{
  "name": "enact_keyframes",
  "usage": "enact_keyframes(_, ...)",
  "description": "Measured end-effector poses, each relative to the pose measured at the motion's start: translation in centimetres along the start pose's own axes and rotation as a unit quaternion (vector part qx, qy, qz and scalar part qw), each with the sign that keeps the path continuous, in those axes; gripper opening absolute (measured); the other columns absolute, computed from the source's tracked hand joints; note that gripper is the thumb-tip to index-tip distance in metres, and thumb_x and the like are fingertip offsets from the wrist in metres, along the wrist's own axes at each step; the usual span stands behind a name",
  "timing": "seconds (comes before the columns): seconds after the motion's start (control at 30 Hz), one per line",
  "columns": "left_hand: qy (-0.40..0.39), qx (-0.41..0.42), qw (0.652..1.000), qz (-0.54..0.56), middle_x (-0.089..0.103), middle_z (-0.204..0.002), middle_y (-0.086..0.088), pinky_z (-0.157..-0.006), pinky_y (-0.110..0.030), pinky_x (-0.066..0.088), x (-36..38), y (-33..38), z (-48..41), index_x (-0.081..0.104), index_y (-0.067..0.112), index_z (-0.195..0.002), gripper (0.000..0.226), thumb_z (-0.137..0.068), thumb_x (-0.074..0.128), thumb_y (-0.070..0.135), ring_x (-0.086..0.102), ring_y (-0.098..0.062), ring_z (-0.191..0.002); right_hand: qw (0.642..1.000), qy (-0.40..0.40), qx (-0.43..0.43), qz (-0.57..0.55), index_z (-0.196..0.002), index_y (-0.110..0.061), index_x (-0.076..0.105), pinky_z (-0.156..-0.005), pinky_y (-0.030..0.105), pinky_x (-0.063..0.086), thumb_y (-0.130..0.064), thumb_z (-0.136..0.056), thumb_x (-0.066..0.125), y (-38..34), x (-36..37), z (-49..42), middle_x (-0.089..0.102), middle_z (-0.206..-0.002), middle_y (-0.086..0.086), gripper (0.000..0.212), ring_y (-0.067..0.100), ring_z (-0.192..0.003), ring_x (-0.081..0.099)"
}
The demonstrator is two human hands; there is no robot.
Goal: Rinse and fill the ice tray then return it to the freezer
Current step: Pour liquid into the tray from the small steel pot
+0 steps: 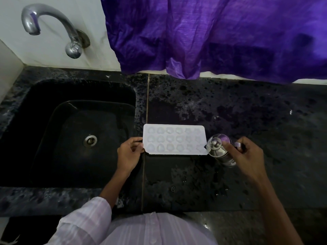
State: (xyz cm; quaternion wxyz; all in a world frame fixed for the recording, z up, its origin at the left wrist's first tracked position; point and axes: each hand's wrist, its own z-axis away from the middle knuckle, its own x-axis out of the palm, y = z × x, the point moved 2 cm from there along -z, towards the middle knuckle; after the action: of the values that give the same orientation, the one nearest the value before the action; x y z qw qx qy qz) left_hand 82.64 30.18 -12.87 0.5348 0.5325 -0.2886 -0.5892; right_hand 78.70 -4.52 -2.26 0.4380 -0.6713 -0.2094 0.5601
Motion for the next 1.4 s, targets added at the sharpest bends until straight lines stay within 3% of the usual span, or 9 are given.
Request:
enact_keyframes(0.13,0.002,-0.001,1.0,0.002,0.076,-0.09,-0.007,-0.081,-0.027,0.061,0.0,0.1,0.1,0.07,0.005,-0.113,0.021,-0.094,0.063,0.0,0.075,-0.01,-0.077,1.0,0.006,0.002,-0.004,-0.066,-0.004,0.041,-0.058,0.032,0.035,-0.027,-0.083,0.077,0.2,-0.2,-0.5,0.039,-0.061,0.002,0.046,0.015,-0.058,0.035)
enact_keyframes(0.43,0.002,-0.007,1.0,0.007,0.076,-0.091,-0.002,-0.084,-0.031,0.061,0.1,0.2,0.2,0.071,0.007,-0.113,0.021,-0.094,0.063,0.002,0.075,-0.011,-0.078,1.0,0.005,0.006,-0.013,-0.066,-0.007,0.042,-0.057,0.032,0.04,-0.03,-0.083,0.077,-0.3,-0.3,-1.8,0.043,-0.063,0.008,0.045,0.018,-0.059,0.04)
enact_keyframes(0.6,0.004,-0.01,1.0,0.006,0.076,-0.091,-0.004,-0.084,-0.032,0.061,0.1,0.1,0.2,0.07,0.006,-0.113,0.021,-0.094,0.063,0.001,0.075,-0.012,-0.079,1.0,-0.001,-0.001,-0.013,-0.065,-0.01,0.042,-0.057,0.031,0.036,-0.031,-0.084,0.076,-0.6,-0.1,-2.3,0.04,-0.062,0.004,0.045,0.014,-0.058,0.036)
enact_keyframes(0.87,0.01,-0.01,1.0,0.003,0.076,-0.091,-0.002,-0.074,-0.015,0.058,0.1,0.4,0.4,0.07,0.008,-0.112,0.019,-0.095,0.062,0.003,0.075,-0.008,-0.077,1.0,-0.006,-0.019,-0.008,-0.064,-0.007,0.042,-0.056,0.029,0.032,-0.03,-0.083,0.077,-1.4,0.9,-2.5,0.037,-0.059,-0.002,0.045,0.01,-0.055,0.031)
enact_keyframes(1.03,0.009,-0.014,1.0,0.003,0.076,-0.09,-0.001,-0.079,-0.022,0.06,0.1,0.4,0.4,0.07,0.008,-0.113,0.019,-0.095,0.063,0.003,0.075,-0.008,-0.078,1.0,-0.013,-0.019,-0.004,-0.063,-0.012,0.042,-0.054,0.027,0.032,-0.023,-0.083,0.078,-1.7,1.8,-2.6,0.038,-0.059,-0.004,0.042,0.005,-0.052,0.031)
enact_keyframes(1.2,0.007,-0.015,1.0,0.003,0.076,-0.09,-0.002,-0.077,-0.019,0.06,0.0,0.4,0.3,0.07,0.008,-0.113,0.02,-0.095,0.063,0.003,0.075,-0.009,-0.079,0.999,-0.023,-0.031,-0.005,-0.065,-0.008,0.042,-0.055,0.026,0.033,-0.023,-0.083,0.078,-2.2,2.5,-2.6,0.039,-0.059,-0.003,0.043,0.006,-0.054,0.031)
enact_keyframes(1.33,0.004,-0.014,1.0,0.0,0.076,-0.091,-0.001,-0.081,-0.025,0.061,0.0,0.4,0.2,0.071,0.008,-0.112,0.019,-0.094,0.064,0.004,0.075,-0.009,-0.079,0.999,-0.031,-0.033,-0.025,-0.065,-0.008,0.043,-0.046,0.01,0.036,-0.021,-0.083,0.077,-3.1,3.3,-2.2,0.039,-0.062,0.002,0.041,0.002,-0.048,0.034)
enact_keyframes(1.4,0.003,-0.014,1.0,0.0,0.075,-0.09,0.001,-0.082,-0.026,0.061,-0.1,0.3,0.1,0.072,0.009,-0.11,0.018,-0.094,0.065,0.004,0.074,-0.008,-0.078,0.998,-0.036,-0.033,-0.027,-0.065,-0.009,0.043,-0.046,0.01,0.036,-0.022,-0.083,0.078,-3.4,3.7,-2.2,0.039,-0.063,0.003,0.041,0.002,-0.049,0.034)
